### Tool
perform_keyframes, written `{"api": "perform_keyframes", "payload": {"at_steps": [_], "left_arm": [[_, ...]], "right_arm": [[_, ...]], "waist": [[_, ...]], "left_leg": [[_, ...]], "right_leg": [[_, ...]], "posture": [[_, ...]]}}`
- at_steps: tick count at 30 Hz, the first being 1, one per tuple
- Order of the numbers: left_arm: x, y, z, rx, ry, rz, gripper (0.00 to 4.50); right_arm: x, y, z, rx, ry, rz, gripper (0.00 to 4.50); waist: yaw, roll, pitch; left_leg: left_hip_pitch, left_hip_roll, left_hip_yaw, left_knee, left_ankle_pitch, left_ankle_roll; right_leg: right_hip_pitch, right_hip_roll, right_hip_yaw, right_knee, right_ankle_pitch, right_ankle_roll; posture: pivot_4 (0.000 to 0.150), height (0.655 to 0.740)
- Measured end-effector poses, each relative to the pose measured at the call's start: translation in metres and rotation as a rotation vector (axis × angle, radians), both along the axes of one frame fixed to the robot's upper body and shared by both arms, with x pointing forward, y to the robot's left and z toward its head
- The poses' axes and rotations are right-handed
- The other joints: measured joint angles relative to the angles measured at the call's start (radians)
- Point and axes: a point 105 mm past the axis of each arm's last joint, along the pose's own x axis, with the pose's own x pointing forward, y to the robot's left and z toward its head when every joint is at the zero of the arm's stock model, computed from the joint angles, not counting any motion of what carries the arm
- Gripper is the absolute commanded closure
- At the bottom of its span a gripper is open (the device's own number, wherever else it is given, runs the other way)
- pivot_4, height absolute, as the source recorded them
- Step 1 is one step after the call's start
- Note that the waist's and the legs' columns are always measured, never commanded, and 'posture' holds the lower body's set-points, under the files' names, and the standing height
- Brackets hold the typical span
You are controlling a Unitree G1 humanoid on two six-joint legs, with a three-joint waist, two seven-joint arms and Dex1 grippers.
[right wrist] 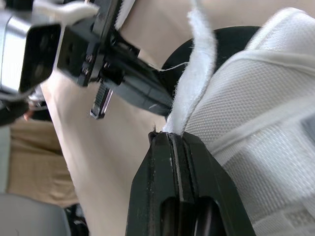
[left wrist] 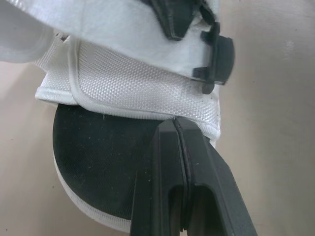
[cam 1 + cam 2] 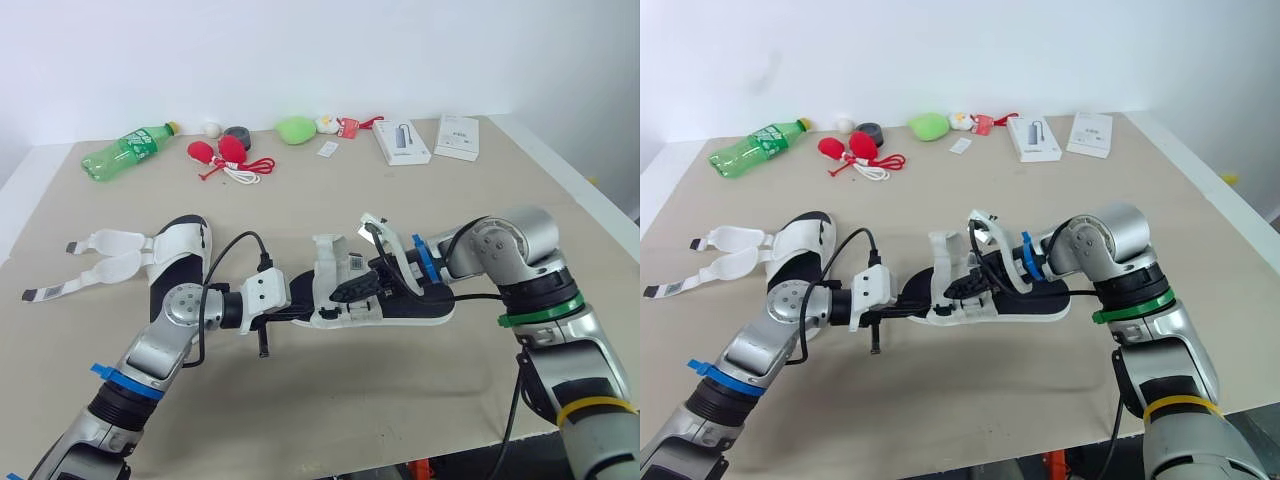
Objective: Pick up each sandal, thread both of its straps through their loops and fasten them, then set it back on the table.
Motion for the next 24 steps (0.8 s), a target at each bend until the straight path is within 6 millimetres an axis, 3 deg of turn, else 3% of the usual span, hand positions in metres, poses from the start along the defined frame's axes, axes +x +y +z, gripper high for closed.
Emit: {"api": "perform_keyframes", "payload": {"at_steps": [1, 4, 5, 6, 9, 18, 21, 24], "left_arm": [[0.0, 0.0, 0.0, -0.002, -0.002, 0.003, 4.5], [0.001, -0.001, 0.0, -0.002, -0.004, 0.007, 4.5], [0.001, -0.001, 0.0, -0.002, -0.005, 0.007, 4.5], [0.001, -0.001, 0.0, -0.001, -0.005, 0.007, 4.5], [0.001, 0.0, 0.0, 0.001, -0.006, 0.008, 4.5], [0.002, -0.001, 0.0, 0.006, -0.005, 0.004, 4.5], [0.002, -0.001, 0.0, 0.005, -0.006, 0.002, 4.5], [0.002, -0.001, 0.0, 0.005, -0.006, 0.002, 4.5]], "right_arm": [[-0.002, 0.0, 0.0, 0.002, -0.011, 0.014, 4.42], [-0.005, 0.0, 0.001, 0.002, -0.032, 0.031, 3.61], [-0.007, 0.002, 0.002, 0.007, -0.048, 0.048, 2.97], [-0.008, 0.002, 0.003, 0.009, -0.052, 0.055, 2.71], [-0.009, 0.006, 0.007, 0.024, -0.095, 0.08, 1.23], [0.028, 0.012, 0.031, 0.071, -0.196, -0.043, 1.23], [0.036, 0.01, 0.026, 0.061, -0.181, -0.081, 2.02], [0.038, 0.009, 0.024, 0.055, -0.17, -0.101, 3.44]], "waist": [[0.0, 0.0, 0.0], [0.0, 0.0, 0.0], [0.0, 0.0, 0.0], [0.0, 0.0, 0.0], [0.0, 0.0, 0.0], [0.0, 0.0, 0.0], [0.0, 0.0, 0.0], [0.0, 0.0, 0.0]], "left_leg": [[0.0, 0.0, 0.0, 0.0, 0.0, 0.0], [0.0, 0.0, 0.0, 0.0, 0.0, 0.0], [0.0, 0.0, 0.0, 0.0, 0.0, 0.0], [0.0, 0.0, 0.0, 0.0, 0.0, 0.0], [0.0, 0.0, 0.0, 0.0, 0.0, 0.0], [0.0, 0.0, 0.001, 0.0, 0.0, 0.0], [-0.001, 0.0, 0.001, -0.001, 0.0, 0.0], [-0.002, 0.0, 0.0, -0.001, 0.0, 0.0]], "right_leg": [[0.0, 0.0, 0.0, 0.0, 0.0, 0.0], [0.0, 0.0, 0.0, 0.0, 0.0, 0.0], [0.0, 0.0, 0.0, 0.0, 0.0, 0.0], [0.0, 0.0, 0.0, 0.0, 0.0, 0.0], [0.0, 0.0, 0.0, 0.0, 0.0, 0.0], [0.0, 0.0, 0.0, 0.0, 0.0, -0.001], [-0.001, 0.0, 0.0, 0.0, -0.001, -0.001], [-0.001, 0.0, 0.0, 0.0, -0.001, -0.001]], "posture": [[0.15, 0.74], [0.15, 0.74], [0.15, 0.74], [0.15, 0.74], [0.15, 0.74], [0.15, 0.74], [0.15, 0.74], [0.15, 0.74]]}}
